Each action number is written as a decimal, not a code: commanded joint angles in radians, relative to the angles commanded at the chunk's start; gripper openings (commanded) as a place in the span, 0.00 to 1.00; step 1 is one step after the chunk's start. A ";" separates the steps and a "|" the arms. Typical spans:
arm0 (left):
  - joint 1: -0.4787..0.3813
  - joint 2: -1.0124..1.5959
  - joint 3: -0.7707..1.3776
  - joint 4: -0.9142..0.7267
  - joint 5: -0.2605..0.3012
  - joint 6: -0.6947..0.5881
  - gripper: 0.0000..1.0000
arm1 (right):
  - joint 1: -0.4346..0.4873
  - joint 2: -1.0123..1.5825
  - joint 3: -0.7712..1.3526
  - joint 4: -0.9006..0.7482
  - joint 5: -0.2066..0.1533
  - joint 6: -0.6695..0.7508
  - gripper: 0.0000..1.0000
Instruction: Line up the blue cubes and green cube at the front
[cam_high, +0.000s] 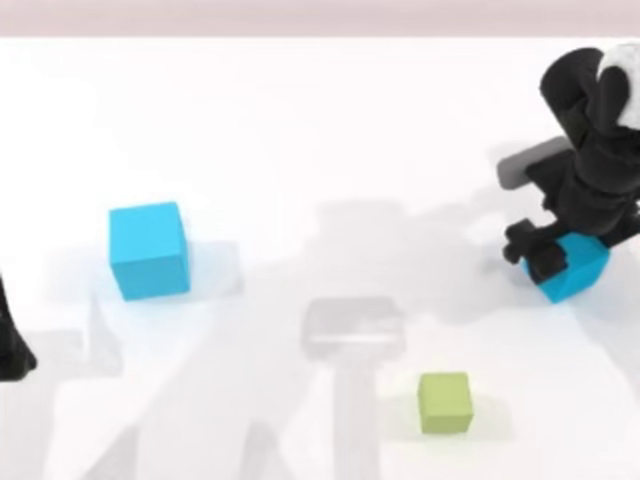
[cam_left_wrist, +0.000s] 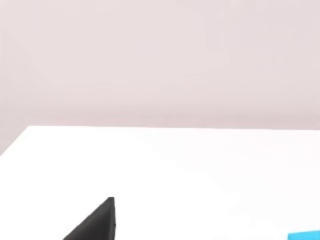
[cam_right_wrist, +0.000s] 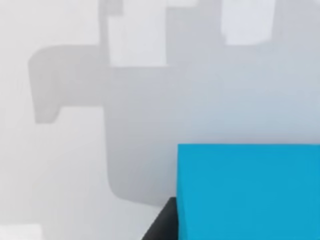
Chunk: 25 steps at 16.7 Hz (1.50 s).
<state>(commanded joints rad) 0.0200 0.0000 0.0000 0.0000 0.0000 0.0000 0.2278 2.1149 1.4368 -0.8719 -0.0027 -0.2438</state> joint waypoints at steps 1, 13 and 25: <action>0.000 0.000 0.000 0.000 0.000 0.000 1.00 | 0.001 -0.007 0.016 -0.024 0.000 -0.001 0.00; 0.000 0.000 0.000 0.000 0.000 0.000 1.00 | 0.011 -0.079 0.143 -0.228 -0.001 0.014 0.00; 0.000 0.000 0.000 0.000 0.000 0.000 1.00 | 0.464 -0.119 0.121 -0.273 0.013 0.805 0.00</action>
<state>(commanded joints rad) 0.0200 0.0000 0.0000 0.0000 0.0000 0.0000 0.6916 1.9956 1.5574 -1.1453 0.0101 0.5608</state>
